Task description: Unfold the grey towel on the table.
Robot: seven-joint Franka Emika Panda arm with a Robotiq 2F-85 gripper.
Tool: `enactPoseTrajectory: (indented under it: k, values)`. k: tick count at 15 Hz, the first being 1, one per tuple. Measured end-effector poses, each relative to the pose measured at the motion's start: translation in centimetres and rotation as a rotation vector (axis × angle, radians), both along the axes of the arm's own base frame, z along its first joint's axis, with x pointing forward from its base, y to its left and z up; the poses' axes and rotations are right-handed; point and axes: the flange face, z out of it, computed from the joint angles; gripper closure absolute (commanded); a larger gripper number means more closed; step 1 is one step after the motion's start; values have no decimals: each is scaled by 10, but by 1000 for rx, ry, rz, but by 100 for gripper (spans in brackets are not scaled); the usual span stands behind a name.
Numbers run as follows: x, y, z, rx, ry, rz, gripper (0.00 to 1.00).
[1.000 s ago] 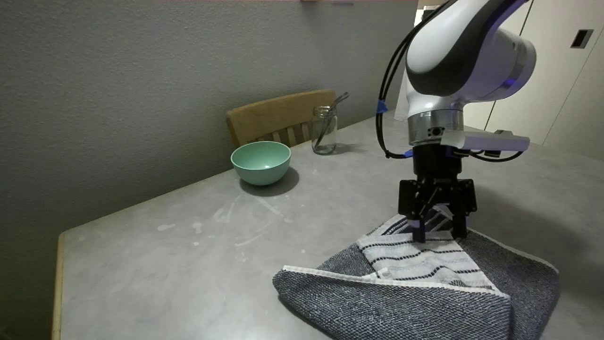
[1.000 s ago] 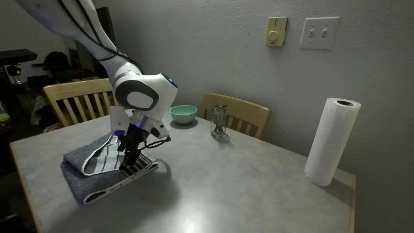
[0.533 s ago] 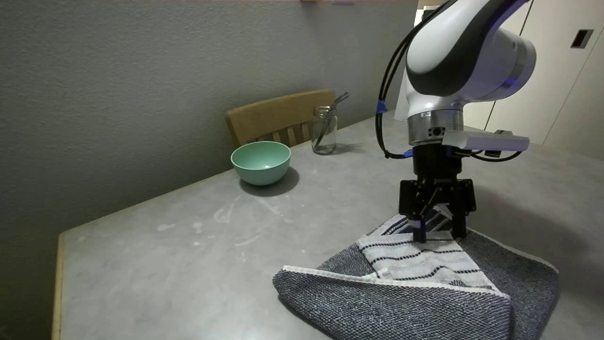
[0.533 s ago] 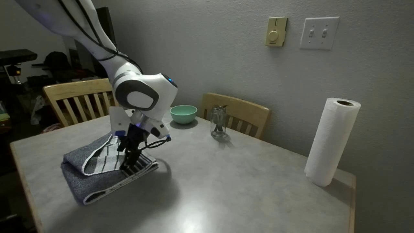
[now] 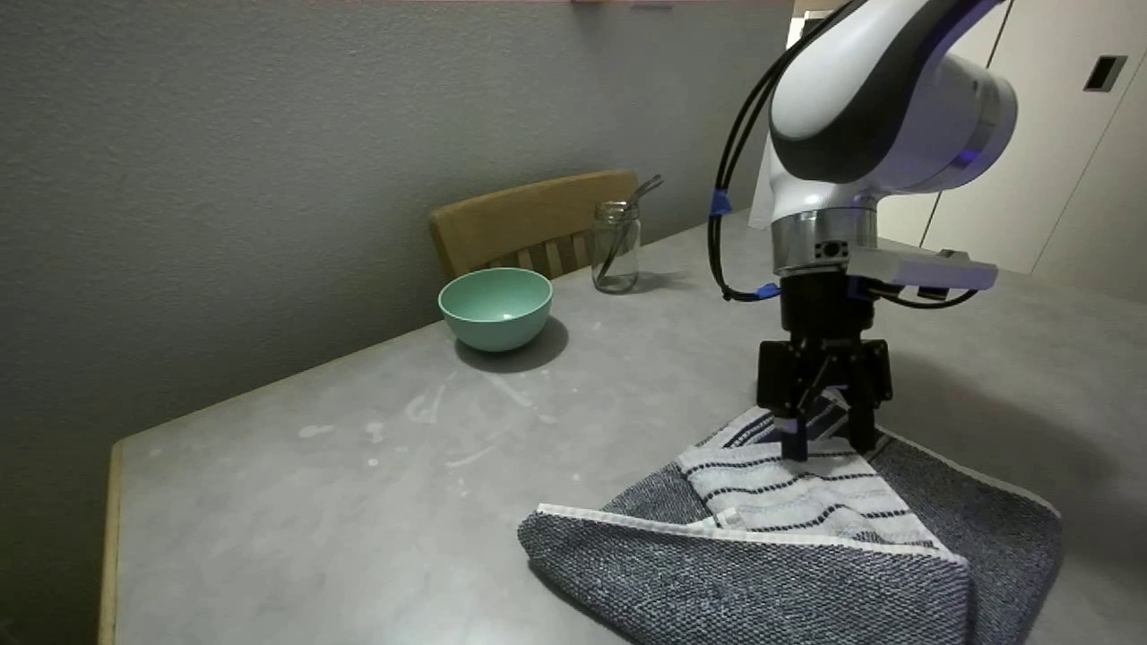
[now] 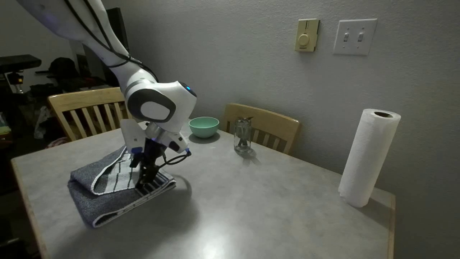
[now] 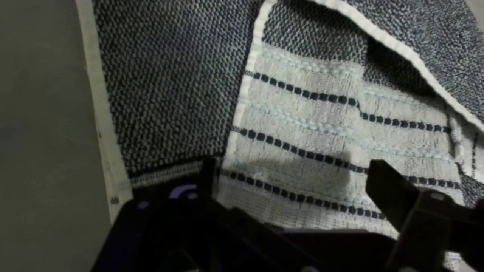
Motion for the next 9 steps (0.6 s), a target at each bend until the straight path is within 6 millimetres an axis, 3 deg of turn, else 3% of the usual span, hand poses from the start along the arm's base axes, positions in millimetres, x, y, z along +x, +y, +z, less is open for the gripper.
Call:
enactPoseTrajectory:
  k: [4, 5, 6, 9]
  values:
    - [0, 0, -1, 13, -12, 24, 0]
    - [0, 0, 0, 16, -15, 29, 4]
    - [0, 0, 0, 18, -18, 32, 25]
    - [1, 2, 0, 27, -29, 42, 39]
